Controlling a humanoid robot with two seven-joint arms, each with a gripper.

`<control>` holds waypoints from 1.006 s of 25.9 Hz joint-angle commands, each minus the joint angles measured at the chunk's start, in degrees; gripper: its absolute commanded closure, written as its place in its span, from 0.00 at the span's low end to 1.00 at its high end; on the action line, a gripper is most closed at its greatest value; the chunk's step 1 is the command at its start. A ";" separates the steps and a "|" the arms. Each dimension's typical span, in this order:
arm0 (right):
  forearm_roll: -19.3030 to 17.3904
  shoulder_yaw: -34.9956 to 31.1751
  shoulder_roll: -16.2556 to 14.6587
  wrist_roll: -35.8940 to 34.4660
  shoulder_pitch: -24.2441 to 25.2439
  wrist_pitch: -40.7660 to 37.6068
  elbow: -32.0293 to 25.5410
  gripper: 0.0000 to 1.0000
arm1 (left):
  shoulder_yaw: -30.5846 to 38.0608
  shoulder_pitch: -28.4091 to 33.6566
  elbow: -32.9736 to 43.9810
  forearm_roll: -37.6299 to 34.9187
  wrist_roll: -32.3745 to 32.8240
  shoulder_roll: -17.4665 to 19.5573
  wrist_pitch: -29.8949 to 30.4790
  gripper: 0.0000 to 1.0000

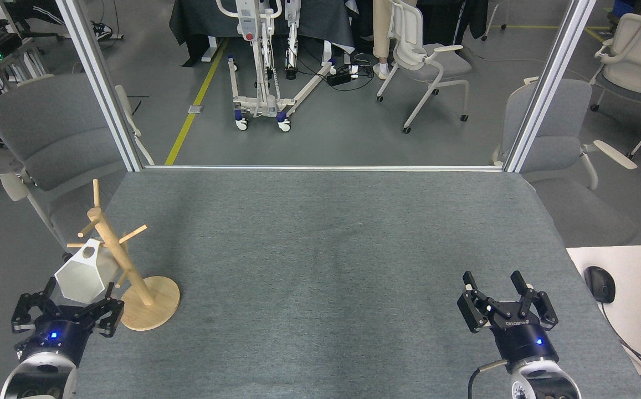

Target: Hang cup on storage rack

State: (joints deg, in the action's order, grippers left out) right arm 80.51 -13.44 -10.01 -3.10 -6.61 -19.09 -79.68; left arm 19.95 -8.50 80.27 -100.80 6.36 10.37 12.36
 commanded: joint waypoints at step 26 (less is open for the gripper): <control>0.00 -0.36 -0.62 -0.07 -0.24 0.28 1.37 0.01 | -17.75 -5.38 -5.73 1.13 -6.80 -18.11 -0.75 0.02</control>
State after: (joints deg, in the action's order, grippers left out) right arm 80.51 -13.78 -10.30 -3.18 -6.72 -18.41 -78.48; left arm 6.29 -11.63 74.34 -100.38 -0.31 -7.16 13.53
